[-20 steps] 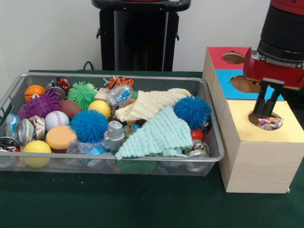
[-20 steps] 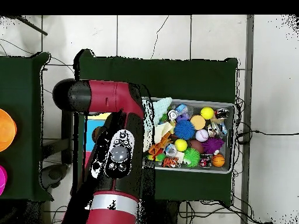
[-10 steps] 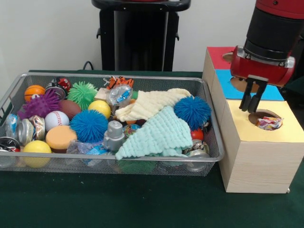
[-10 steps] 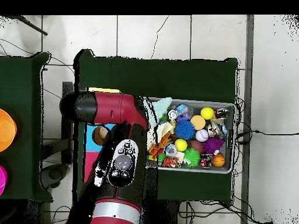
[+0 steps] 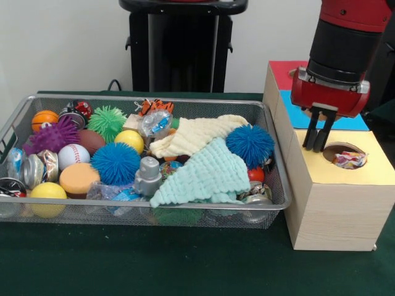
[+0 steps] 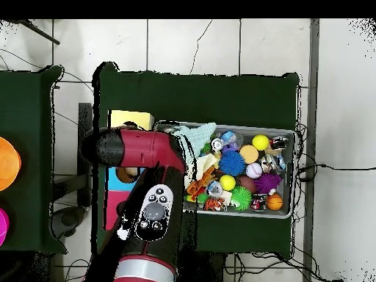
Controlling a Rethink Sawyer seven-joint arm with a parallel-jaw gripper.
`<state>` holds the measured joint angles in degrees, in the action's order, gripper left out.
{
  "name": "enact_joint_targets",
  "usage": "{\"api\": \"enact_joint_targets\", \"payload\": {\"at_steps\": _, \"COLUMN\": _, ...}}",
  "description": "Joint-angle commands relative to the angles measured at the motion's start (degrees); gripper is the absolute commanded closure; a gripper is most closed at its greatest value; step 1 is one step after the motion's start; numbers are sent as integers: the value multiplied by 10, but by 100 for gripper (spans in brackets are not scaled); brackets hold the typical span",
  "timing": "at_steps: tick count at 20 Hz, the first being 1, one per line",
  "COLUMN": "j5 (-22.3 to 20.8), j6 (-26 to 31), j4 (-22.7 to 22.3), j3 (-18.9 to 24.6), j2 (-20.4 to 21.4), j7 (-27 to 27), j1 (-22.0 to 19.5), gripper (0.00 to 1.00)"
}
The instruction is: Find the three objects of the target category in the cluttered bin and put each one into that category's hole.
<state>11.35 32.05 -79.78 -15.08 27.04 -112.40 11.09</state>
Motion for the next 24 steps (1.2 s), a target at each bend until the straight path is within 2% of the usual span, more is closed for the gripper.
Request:
{"api": "enact_joint_targets", "payload": {"at_steps": 1, "j5": -6, "j6": -16, "j4": -87, "j3": 50, "j2": -15, "j7": -84, "j1": 3, "gripper": 100}}
{"api": "enact_joint_targets", "payload": {"at_steps": 9, "j5": 3, "j6": -12, "j4": -87, "j3": 52, "j2": -13, "j7": -94, "j1": 9, "gripper": 100}}
{"api": "enact_joint_targets", "payload": {"at_steps": 16, "j5": 10, "j6": -11, "j4": -82, "j3": 40, "j2": -21, "j7": -120, "j1": 30, "gripper": 100}}
{"api": "enact_joint_targets", "payload": {"at_steps": 24, "j5": 13, "j6": -19, "j4": -93, "j3": 50, "j2": -17, "j7": -110, "j1": 26, "gripper": 100}}
